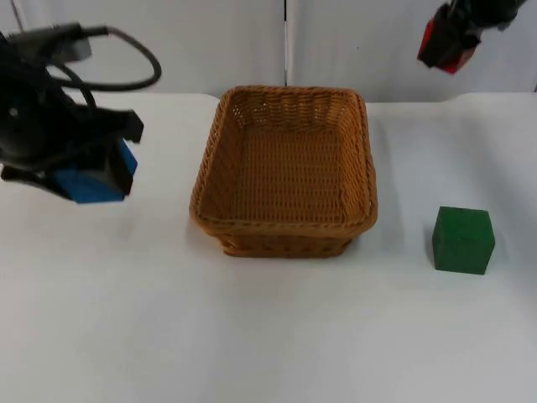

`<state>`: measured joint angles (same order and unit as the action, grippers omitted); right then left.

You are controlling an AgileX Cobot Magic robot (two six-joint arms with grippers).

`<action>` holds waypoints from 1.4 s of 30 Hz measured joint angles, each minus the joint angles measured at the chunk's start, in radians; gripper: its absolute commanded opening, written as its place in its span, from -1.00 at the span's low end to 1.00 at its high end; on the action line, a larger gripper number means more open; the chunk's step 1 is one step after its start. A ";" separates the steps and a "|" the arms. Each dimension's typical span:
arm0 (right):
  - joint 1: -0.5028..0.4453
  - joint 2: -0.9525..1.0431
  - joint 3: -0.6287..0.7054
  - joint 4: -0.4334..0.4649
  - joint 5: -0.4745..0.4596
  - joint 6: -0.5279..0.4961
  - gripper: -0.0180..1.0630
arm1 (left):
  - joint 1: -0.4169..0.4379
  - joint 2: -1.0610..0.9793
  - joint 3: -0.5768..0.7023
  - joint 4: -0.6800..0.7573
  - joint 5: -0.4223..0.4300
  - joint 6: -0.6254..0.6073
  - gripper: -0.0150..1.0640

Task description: Pick up one cube with each hand and place exactly two cubes into the same basket, leaving the remaining cube outside.

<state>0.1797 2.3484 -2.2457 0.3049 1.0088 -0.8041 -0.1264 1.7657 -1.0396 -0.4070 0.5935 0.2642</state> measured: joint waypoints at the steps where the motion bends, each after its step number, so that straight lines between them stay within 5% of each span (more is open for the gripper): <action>1: 0.000 -0.012 0.000 0.011 0.003 0.002 -0.97 | 0.000 -0.020 0.000 0.000 0.013 0.000 -0.97; 19: 0.000 -0.083 0.000 0.046 0.012 0.008 -0.97 | 0.000 -0.092 0.000 0.000 0.067 -0.010 -0.97; 27: 0.077 -0.083 0.000 0.050 -0.008 0.035 -0.97 | -0.008 -0.092 -0.031 -0.012 0.071 -0.012 -0.97; 42: 0.189 -0.025 0.000 0.000 -0.164 0.244 -0.97 | -0.190 -0.022 -0.171 0.006 0.049 -0.007 -0.97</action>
<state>0.3684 2.3234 -2.2457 0.3046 0.8448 -0.5605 -0.3160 1.7440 -1.2102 -0.4015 0.6425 0.2576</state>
